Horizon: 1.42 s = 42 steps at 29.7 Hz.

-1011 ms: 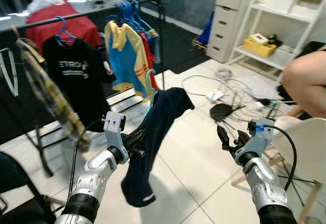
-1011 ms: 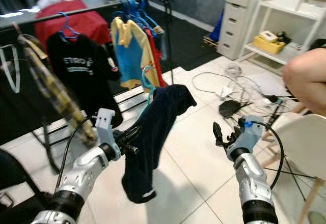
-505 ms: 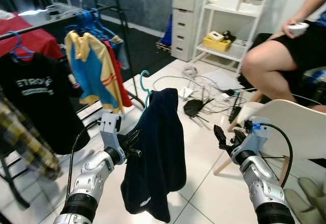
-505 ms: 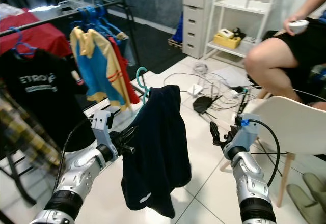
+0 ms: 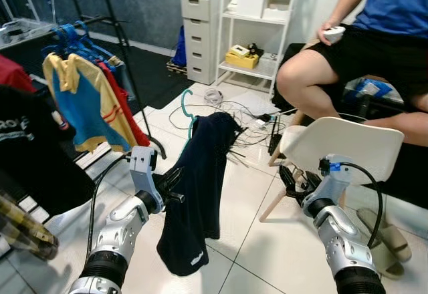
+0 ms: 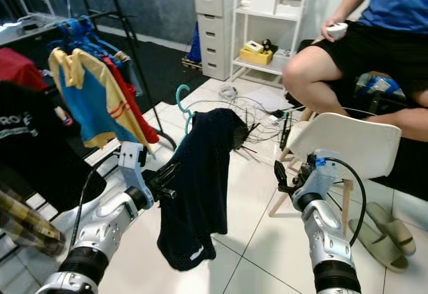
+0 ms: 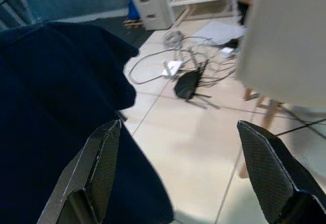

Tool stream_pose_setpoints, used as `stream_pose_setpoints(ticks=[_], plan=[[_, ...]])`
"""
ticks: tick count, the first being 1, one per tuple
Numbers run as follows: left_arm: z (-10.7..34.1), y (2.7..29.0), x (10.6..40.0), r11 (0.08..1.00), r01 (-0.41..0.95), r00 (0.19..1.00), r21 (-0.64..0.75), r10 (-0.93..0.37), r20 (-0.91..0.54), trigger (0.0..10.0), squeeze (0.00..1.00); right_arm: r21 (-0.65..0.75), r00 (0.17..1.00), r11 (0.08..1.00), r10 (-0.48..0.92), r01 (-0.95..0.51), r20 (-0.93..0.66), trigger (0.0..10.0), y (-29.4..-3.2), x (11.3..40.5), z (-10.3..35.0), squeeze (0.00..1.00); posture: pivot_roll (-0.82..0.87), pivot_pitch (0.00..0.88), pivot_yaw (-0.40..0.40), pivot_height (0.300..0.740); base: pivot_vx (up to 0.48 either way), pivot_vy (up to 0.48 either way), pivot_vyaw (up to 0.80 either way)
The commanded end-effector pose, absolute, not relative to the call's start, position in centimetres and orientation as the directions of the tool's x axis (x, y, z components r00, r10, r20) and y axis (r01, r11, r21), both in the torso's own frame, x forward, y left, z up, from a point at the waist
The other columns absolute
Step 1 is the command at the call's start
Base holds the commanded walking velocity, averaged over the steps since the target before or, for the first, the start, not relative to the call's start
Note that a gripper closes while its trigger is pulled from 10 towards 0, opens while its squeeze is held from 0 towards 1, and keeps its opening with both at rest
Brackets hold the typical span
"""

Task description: Hang hanger

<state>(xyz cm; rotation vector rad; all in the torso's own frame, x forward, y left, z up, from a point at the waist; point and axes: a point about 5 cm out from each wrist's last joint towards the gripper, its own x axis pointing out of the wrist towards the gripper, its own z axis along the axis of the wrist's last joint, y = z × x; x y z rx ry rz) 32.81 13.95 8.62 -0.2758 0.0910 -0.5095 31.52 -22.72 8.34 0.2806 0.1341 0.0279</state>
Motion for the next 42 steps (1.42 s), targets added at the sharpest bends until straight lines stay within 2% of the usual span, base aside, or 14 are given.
stream_pose_setpoints(ticks=[1, 22, 42], plan=[[9.25, 14.16, 33.05, 0.84, 0.476, 0.872, -0.261, -0.489, 0.017, 10.0, 0.0, 0.283, 0.989, 0.959, 0.049, -0.007, -0.141, 10.0, -22.58, 31.42, 8.11, 0.0, -0.06, 0.0, 0.042, 0.74, 0.0, 0.0, -0.76], [9.19, 14.48, 32.99, 0.842, 0.477, 0.872, -0.252, -0.49, 0.012, 10.0, 0.0, 0.296, 0.99, 0.955, 0.044, -0.003, -0.133, 10.0, -22.37, 31.29, 8.22, 0.0, -0.04, 0.014, 0.049, 0.74, 0.0, 0.0, -0.76], [9.38, 13.71, 33.06, 0.834, 0.485, 0.868, -0.265, -0.496, 0.027, 10.0, 0.0, 0.28, 0.99, 0.96, 0.034, 0.006, -0.137, 10.0, -23.14, 31.28, 8.43, 0.0, -0.06, 0.013, 0.043, 0.74, 0.0, 0.0, -0.76]])
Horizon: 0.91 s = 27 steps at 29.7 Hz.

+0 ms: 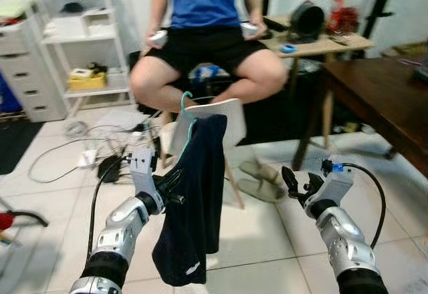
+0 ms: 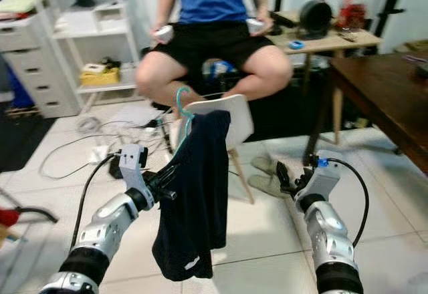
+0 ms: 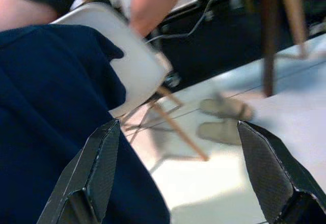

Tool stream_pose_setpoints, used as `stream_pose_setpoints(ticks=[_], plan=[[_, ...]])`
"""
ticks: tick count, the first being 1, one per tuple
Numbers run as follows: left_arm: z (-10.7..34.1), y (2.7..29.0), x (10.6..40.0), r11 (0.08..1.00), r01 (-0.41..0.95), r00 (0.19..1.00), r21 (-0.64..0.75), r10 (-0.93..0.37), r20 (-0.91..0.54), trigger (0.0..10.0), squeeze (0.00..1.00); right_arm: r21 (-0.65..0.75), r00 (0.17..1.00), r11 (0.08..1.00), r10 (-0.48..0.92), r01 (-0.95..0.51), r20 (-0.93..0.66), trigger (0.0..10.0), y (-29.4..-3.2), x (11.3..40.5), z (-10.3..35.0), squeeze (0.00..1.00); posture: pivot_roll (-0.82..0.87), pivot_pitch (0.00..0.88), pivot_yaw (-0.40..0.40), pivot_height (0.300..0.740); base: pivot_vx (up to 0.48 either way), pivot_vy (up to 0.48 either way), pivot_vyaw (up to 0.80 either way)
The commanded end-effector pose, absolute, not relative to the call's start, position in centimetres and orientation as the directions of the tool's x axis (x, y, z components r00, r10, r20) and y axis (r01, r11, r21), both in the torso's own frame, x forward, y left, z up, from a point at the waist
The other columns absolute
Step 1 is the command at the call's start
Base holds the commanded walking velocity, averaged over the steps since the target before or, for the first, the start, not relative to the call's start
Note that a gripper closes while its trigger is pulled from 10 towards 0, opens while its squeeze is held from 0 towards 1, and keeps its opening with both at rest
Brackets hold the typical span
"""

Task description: Hang hanger

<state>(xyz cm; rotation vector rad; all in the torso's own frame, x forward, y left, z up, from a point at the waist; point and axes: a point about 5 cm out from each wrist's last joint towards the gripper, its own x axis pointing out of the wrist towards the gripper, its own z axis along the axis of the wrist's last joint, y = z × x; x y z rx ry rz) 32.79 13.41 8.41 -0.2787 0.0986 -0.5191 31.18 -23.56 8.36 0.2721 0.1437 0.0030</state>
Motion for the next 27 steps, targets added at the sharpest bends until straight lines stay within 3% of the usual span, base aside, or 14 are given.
stream_pose_setpoints(ticks=[1, 27], plan=[[9.38, 13.71, 33.06, 0.834, 0.485, 0.868, -0.265, -0.496, 0.027, 10.0, 0.0, 0.28, 0.99, 0.96, 0.034, 0.006, -0.137, 10.0, -23.14, 31.28, 8.43, 0.0, -0.06, 0.013, 0.043, 0.74, 0.0, 0.0, -0.76], [9.18, 13.66, 33.07, 0.835, 0.487, 0.865, -0.257, -0.501, 0.013, 10.0, 0.0, 0.285, 0.99, 0.959, 0.039, 0.001, -0.136, 10.0, -23.06, 31.26, 8.39, 0.0, -0.06, 0.0, 0.052, 0.74, 0.0, 0.0, -0.76]])
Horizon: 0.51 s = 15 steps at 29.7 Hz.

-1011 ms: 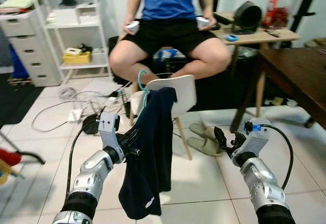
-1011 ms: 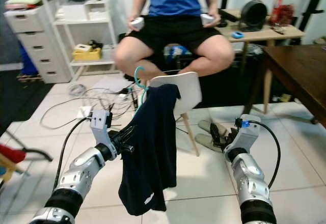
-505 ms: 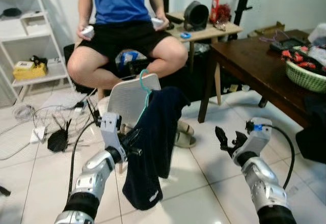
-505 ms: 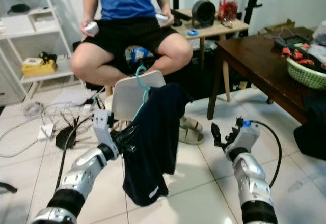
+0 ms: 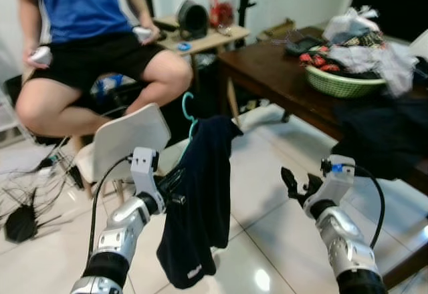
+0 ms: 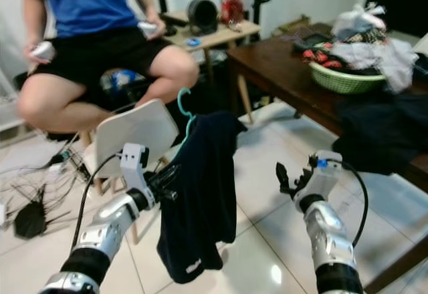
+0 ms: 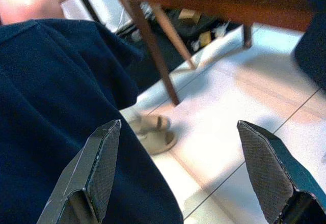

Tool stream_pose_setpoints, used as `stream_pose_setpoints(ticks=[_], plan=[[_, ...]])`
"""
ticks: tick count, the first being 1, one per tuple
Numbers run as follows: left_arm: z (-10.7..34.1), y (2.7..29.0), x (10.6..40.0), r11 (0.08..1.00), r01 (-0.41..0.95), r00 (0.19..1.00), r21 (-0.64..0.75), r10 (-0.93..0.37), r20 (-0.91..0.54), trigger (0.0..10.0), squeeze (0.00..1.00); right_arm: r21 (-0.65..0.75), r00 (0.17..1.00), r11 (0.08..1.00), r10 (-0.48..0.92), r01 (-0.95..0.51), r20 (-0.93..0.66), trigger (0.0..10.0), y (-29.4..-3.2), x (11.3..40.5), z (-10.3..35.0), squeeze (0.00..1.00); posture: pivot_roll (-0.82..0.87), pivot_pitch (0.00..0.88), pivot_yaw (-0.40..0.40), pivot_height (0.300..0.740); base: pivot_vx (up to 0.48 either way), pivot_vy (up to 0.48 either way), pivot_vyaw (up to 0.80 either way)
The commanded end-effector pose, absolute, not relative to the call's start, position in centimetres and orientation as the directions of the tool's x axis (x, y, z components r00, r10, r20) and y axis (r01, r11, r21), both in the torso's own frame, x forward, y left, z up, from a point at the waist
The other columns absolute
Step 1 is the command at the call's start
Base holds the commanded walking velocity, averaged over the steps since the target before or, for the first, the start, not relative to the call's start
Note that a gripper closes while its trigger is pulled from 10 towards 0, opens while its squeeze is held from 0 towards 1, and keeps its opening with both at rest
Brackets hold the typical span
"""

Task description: Hang hanger

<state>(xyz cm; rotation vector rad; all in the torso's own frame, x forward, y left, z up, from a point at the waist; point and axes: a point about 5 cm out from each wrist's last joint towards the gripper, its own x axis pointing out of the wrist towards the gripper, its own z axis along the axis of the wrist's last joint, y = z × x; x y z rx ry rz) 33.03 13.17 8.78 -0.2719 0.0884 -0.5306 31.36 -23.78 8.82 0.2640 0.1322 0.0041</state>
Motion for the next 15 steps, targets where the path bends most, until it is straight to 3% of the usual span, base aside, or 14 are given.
stream_pose_setpoints(ticks=[1, 15], plan=[[9.15, 13.7, 33.06, 0.838, 0.486, 0.866, -0.249, -0.5, 0.009, 10.0, 0.0, 0.29, 0.991, 0.957, 0.037, 0.001, -0.127, 10.0, -23.05, 31.25, 8.46, 0.0, -0.05, 0.0, 0.064, 0.74, 0.0, 0.0, -0.76], [8.51, 13.64, 32.99, 0.857, 0.487, 0.865, -0.169, -0.5, -0.045, 10.0, 0.0, 0.308, 0.998, 0.951, 0.001, 0.019, -0.064, 10.0, -23.21, 31.24, 8.72, 0.0, 0.02, 0.0, 0.153, 0.74, 0.0, 0.0, -0.76]])
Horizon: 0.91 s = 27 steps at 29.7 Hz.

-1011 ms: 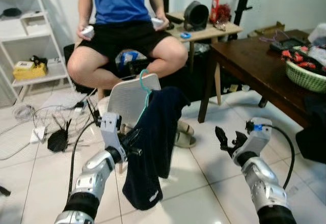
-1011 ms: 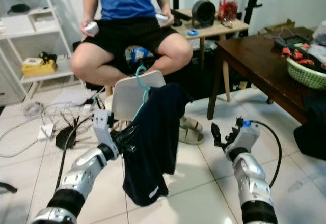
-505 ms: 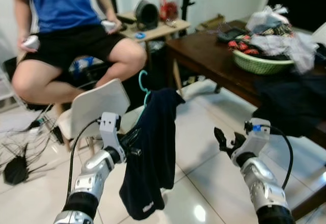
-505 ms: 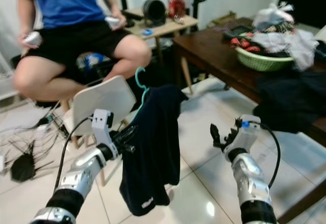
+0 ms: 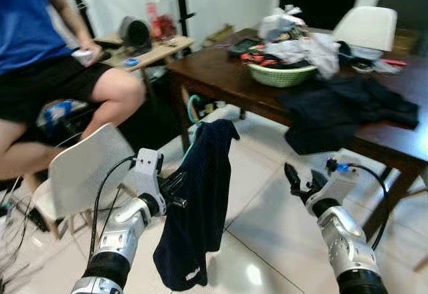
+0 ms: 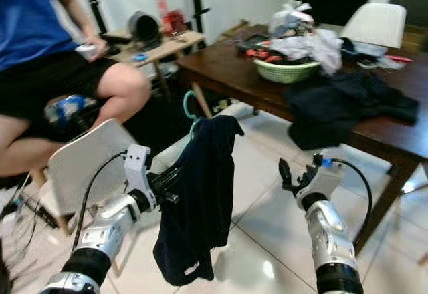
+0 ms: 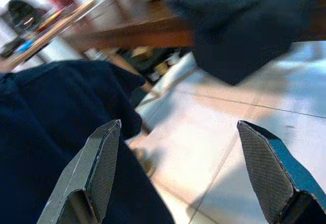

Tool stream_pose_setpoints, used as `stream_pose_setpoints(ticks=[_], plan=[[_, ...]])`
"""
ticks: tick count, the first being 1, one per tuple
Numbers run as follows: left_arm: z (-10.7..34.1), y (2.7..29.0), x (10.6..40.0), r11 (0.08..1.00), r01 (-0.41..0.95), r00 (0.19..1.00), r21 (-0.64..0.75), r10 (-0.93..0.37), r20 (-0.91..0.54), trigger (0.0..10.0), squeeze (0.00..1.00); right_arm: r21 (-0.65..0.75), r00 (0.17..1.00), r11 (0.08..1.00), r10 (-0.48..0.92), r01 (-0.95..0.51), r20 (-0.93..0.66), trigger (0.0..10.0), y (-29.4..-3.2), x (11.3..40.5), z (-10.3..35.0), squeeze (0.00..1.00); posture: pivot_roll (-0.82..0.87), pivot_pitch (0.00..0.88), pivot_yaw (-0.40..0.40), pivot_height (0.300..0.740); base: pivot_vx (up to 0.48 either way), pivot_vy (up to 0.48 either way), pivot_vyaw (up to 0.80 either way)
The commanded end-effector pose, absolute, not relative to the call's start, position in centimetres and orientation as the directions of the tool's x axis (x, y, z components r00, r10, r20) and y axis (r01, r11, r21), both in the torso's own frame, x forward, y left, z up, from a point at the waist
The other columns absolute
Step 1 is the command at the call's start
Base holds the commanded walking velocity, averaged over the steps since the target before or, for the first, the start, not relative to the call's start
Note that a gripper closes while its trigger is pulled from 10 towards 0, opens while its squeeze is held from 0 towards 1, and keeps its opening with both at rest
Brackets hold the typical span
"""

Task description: Hang hanger

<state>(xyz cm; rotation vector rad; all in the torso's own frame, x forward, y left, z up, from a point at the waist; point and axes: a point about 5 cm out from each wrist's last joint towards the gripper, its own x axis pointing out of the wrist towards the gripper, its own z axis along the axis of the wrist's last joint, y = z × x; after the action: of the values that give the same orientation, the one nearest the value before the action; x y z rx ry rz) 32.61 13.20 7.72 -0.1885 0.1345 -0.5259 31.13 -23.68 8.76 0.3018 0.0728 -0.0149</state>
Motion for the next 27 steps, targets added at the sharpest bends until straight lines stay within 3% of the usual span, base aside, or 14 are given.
stream_pose_setpoints(ticks=[1, 8, 14, 16, 18, 19, 20, 22, 27], plan=[[8.5, 13.6, 33.0, 0.857, 0.489, 0.864, -0.164, -0.502, -0.049, 10.0, 0.0, 0.308, 0.998, 0.951, -0.004, 0.021, -0.056, 10.0, -23.2, 31.2, 8.8, 0.0, 0.03, 0.0, 0.157, 0.74, 0.0, 0.0, -0.76], [8.5, 13.8, 33.2, 0.859, 0.488, 0.864, -0.157, -0.501, -0.058, 10.0, 0.0, 0.315, 0.999, 0.949, -0.014, 0.026, -0.04, 10.0, -23.0, 31.3, 9.0, 0.0, 0.03, 0.0, 0.172, 0.74, 0.0, 0.0, -0.76], [8.6, 14.6, 33.5, 0.872, 0.445, 0.886, -0.204, -0.462, -0.041, 10.0, 0.0, 0.282, 0.999, 0.959, 0.003, 0.013, -0.054, 10.0, -22.3, 31.5, 8.8, 0.0, -0.01, 0.0, 0.12, 0.74, 0.0, 0.0, -0.76], [8.8, 14.7, 33.7, 0.882, 0.414, 0.904, -0.223, -0.428, -0.015, 10.0, 0.0, 0.257, 0.995, 0.966, 0.047, -0.022, -0.091, 10.0, -22.1, 31.6, 8.3, 0.0, -0.02, 0.0, 0.031, 0.74, 0.0, 0.0, -0.76], [8.9, 14.6, 33.7, 0.886, 0.403, 0.91, -0.228, -0.416, -0.006, 10.0, 0.0, 0.251, 0.992, 0.967, 0.064, -0.036, -0.105, 10.0, -22.1, 31.6, 8.2, 0.0, -0.02, 0.0, 0.031, 0.74, 0.0, 0.0, -0.76], [8.9, 14.5, 33.7, 0.888, 0.4, 0.912, -0.225, -0.411, -0.001, 10.0, 0.0, 0.257, 0.989, 0.965, 0.08, -0.046, -0.124, 10.0, -22.1, 31.7, 7.9, 0.0, -0.02, 0.0, -0.036, 0.74, 0.0, 0.0, -0.76], [8.9, 14.5, 33.7, 0.888, 0.4, 0.912, -0.225, -0.411, -0.001, 10.0, 0.0, 0.257, 0.989, 0.965, 0.08, -0.046, -0.124, 10.0, -22.1, 31.7, 7.9, 0.0, -0.02, 0.0, -0.036, 0.74, 0.0, 0.0, -0.76], [8.9, 14.4, 33.7, 0.89, 0.389, 0.917, -0.237, -0.399, 0.008, 10.0, 0.0, 0.259, 0.981, 0.964, 0.105, -0.061, -0.162, 10.0, -22.1, 31.7, 7.5, 0.0, -0.02, 0.0, -0.121, 0.74, 0.0, 0.0, -0.76], [9.1, 14.0, 33.7, 0.899, 0.368, 0.928, -0.237, -0.373, 0.024, 10.0, 0.0, 0.229, 0.971, 0.969, 0.138, -0.092, -0.195, 10.0, -22.1, 31.9, 7.3, 0.0, 0.01, 0.0, -0.169, 0.74, 0.0, 0.0, -0.76]])
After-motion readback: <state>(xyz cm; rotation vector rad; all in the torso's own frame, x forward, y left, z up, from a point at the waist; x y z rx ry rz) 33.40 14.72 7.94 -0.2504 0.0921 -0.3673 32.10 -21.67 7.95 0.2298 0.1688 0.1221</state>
